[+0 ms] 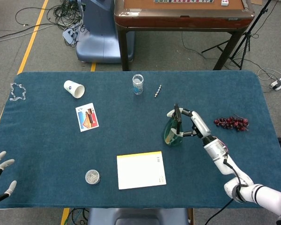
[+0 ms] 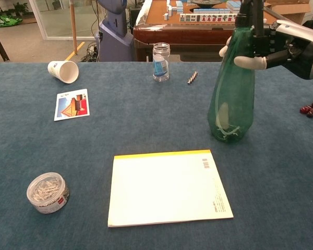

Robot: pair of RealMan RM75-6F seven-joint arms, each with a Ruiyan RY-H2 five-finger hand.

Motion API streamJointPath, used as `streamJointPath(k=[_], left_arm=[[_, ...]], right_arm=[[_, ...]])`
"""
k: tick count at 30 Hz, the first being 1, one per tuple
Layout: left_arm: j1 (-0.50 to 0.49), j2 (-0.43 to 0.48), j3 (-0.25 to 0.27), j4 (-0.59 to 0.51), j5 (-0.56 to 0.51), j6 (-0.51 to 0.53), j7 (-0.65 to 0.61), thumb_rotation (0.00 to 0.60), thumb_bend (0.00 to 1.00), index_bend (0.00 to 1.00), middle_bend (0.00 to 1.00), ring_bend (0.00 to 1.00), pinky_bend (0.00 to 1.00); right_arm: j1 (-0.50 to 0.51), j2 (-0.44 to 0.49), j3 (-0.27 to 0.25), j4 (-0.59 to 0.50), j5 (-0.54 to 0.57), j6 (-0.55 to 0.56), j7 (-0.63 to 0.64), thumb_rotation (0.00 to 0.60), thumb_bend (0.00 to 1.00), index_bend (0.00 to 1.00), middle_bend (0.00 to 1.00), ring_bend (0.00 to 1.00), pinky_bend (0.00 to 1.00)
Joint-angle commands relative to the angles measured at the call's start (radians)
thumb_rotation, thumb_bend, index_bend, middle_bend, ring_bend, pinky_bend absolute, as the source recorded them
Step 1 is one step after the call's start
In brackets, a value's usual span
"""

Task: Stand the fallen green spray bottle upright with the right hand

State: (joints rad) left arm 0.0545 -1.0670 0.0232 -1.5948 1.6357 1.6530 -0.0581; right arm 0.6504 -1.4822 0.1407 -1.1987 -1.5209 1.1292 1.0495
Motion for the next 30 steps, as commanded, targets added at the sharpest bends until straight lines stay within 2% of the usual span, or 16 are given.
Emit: streamJointPath(k=[1,5,14,19,24,26,30], left_arm=[[0.0,0.0,0.001,-0.002,0.001,0.0,0.002,0.6,0.33,0.24,0.07,0.03,0.01],[-0.001,0.001,0.001,-0.004,0.002,-0.001,0.003,0.6,0.33,0.24,0.07,0.02,0.01],[-0.009,0.002,-0.003,-0.011,0.01,-0.003,0.009,0.6,0.33,0.24,0.07,0.02,0.01],[-0.018,0.005,-0.009,-0.014,0.008,-0.009,0.008,0.6,0.33,0.24,0.07,0.03,0.01],[-0.033,0.003,-0.015,-0.015,0.008,-0.024,0.012,0.6,0.33,0.24,0.07,0.03,0.01],[-0.04,0.0,-0.016,-0.015,0.009,-0.034,0.016,0.6,0.33,0.24,0.07,0.03,0.01],[-0.054,-0.003,-0.019,-0.017,0.01,-0.049,0.022,0.6,0.33,0.24,0.07,0.03,0.01]], right_arm=[[-0.006,0.017,-0.011,-0.01,-0.01,0.004,-0.001,0.6,0.09,0.27,0.24,0.17,0.15],[-0.012,0.049,-0.02,-0.036,-0.019,0.007,-0.022,0.6,0.05,0.11,0.16,0.11,0.11],[-0.047,0.159,-0.049,-0.142,-0.03,0.023,-0.133,0.6,0.05,0.05,0.12,0.09,0.1],[-0.099,0.258,-0.071,-0.247,-0.005,0.044,-0.386,0.6,0.06,0.05,0.12,0.08,0.1],[-0.201,0.339,-0.09,-0.378,0.036,0.152,-0.72,0.6,0.09,0.05,0.16,0.08,0.1],[-0.244,0.37,-0.107,-0.44,0.045,0.191,-0.814,0.6,0.1,0.05,0.16,0.08,0.1],[-0.321,0.433,-0.147,-0.525,0.034,0.26,-0.921,0.6,0.11,0.05,0.16,0.08,0.1]])
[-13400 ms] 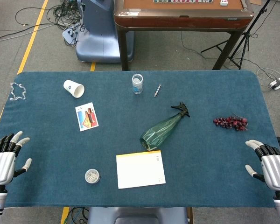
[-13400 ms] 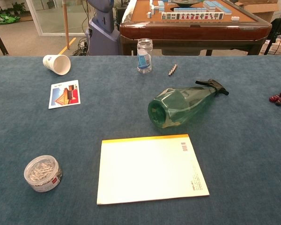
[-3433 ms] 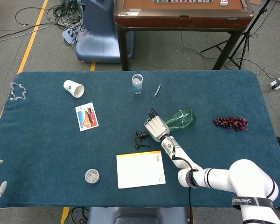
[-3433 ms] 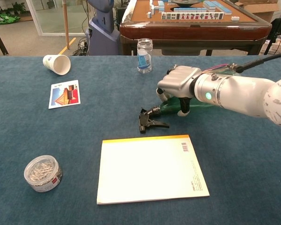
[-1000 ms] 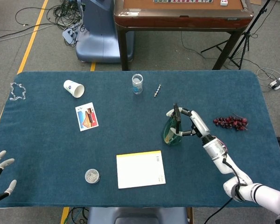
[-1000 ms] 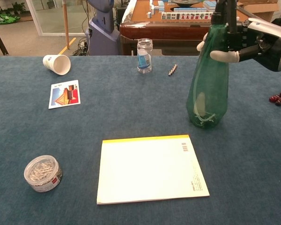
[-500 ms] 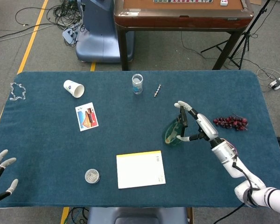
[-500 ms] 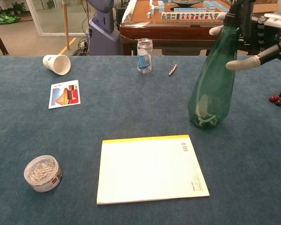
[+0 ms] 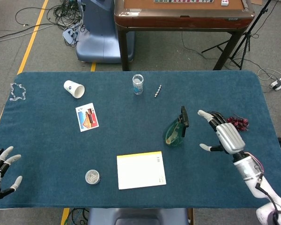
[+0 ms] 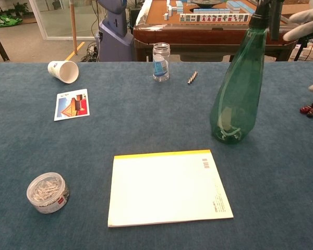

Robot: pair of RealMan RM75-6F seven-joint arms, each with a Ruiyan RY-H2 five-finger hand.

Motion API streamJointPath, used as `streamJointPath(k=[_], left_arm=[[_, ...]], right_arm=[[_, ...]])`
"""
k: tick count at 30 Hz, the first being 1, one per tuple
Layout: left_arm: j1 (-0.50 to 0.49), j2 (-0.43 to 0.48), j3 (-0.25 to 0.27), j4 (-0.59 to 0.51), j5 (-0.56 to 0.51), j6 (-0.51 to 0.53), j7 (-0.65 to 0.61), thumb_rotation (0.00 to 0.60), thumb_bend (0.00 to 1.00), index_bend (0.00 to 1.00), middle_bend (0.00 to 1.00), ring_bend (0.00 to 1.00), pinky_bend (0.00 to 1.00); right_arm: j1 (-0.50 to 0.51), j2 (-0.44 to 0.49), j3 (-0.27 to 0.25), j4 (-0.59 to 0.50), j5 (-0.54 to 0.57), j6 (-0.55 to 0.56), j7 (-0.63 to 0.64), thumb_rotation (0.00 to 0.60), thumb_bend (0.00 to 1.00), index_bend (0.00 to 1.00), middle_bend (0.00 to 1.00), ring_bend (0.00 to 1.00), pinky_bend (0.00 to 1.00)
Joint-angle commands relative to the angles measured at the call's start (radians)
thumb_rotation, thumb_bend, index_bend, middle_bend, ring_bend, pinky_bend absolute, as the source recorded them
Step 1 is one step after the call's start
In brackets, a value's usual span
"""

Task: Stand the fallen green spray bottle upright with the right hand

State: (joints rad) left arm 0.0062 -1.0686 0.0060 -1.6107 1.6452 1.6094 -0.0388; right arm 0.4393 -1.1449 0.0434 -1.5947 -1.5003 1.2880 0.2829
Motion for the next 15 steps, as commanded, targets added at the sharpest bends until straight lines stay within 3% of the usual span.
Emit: streamJointPath(k=[1,8,15], left_arm=[[-0.009,-0.002,-0.004,-0.001,0.0,-0.008,0.004,0.6,0.33,0.24,0.07,0.03,0.01],[-0.031,-0.005,-0.007,-0.012,0.005,-0.032,0.016,0.6,0.34,0.24,0.07,0.03,0.01],[-0.049,-0.01,-0.008,-0.032,0.011,-0.048,0.036,0.6,0.33,0.24,0.07,0.03,0.01]], right_arm=[[-0.137,0.114,-0.063,-0.149,0.004,0.128,-0.171,0.6,0.11,0.05,0.16,0.08,0.1],[-0.288,0.167,-0.138,-0.159,-0.067,0.279,-0.189,0.6,0.12,0.05,0.16,0.08,0.1],[-0.416,0.159,-0.188,-0.114,-0.119,0.394,-0.16,0.6,0.13,0.06,0.18,0.08,0.1]])
